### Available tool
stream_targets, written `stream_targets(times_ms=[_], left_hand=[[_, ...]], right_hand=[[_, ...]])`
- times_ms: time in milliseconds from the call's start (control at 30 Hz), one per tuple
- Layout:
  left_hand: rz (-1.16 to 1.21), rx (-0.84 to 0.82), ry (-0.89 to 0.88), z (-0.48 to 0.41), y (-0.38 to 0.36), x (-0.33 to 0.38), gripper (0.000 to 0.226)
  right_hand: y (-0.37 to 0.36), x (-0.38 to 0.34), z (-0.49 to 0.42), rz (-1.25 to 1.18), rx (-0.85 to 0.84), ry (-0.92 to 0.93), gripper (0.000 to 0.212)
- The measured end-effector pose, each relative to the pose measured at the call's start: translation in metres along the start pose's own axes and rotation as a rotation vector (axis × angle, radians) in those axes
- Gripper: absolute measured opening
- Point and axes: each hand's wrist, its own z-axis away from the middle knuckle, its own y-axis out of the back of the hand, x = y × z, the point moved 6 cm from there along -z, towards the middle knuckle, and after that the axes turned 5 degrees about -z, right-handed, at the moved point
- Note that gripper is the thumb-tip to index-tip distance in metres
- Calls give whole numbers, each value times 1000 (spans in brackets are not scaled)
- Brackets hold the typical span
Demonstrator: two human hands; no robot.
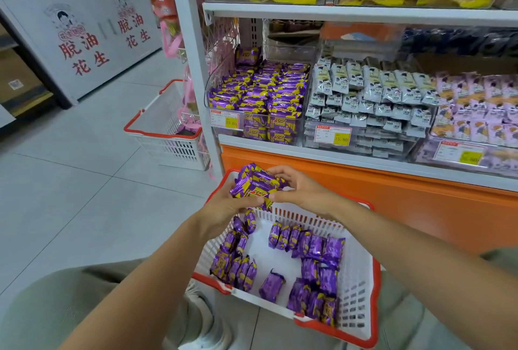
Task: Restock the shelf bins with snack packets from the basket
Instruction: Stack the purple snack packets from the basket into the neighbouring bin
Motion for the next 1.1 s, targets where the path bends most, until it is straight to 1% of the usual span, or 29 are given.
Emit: stream_targets(times_ms=[67, 133, 167, 233, 333, 433, 533, 633, 700, 800, 900, 1000, 1033, 1100], left_hand=[[33, 53, -62, 1, 2, 8, 107], [73, 91, -183, 2, 3, 23, 85], [80, 95, -232, 2, 3, 30, 80], [62, 88, -272, 1, 4, 39, 78], [22, 88, -273, -3, 11, 50, 77], [-7, 73, -280, -6, 19, 66, 69], [-25, 88, -306, -15, 32, 88, 60], [-77, 104, -347, -26, 45, 116, 64], [-140, 138, -374, -37, 53, 135, 67], [-371, 231, -474, -53, 61, 164, 54], [-802, 356, -601, -71, 63, 187, 63], [-1143, 507, -586, -95, 68, 196, 65], [-1228, 531, -572, -106, 70, 195, 66], [-1403, 525, -527, -125, 73, 190, 66]], right_hand=[[1, -9, -3, 29, 53, 76, 48], [1, -23, -5, 30, 96, 158, 47], [1, -29, -7, 16, 105, 190, 47], [2, -41, -9, 16, 127, 216, 49], [2, -54, -14, 33, 110, 232, 53], [7, -66, -24, 57, 96, 234, 59], [12, -88, -37, 116, 125, 289, 58], [22, -115, -53, 154, 174, 336, 53], [33, -130, -69, 170, 240, 354, 51], [59, -145, -101, 142, 389, 387, 49], [86, -157, -135, 117, 535, 402, 50], [107, -161, -170, 139, 608, 375, 51], [112, -161, -180, 144, 626, 363, 51], [121, -156, -202, 161, 651, 335, 50]])
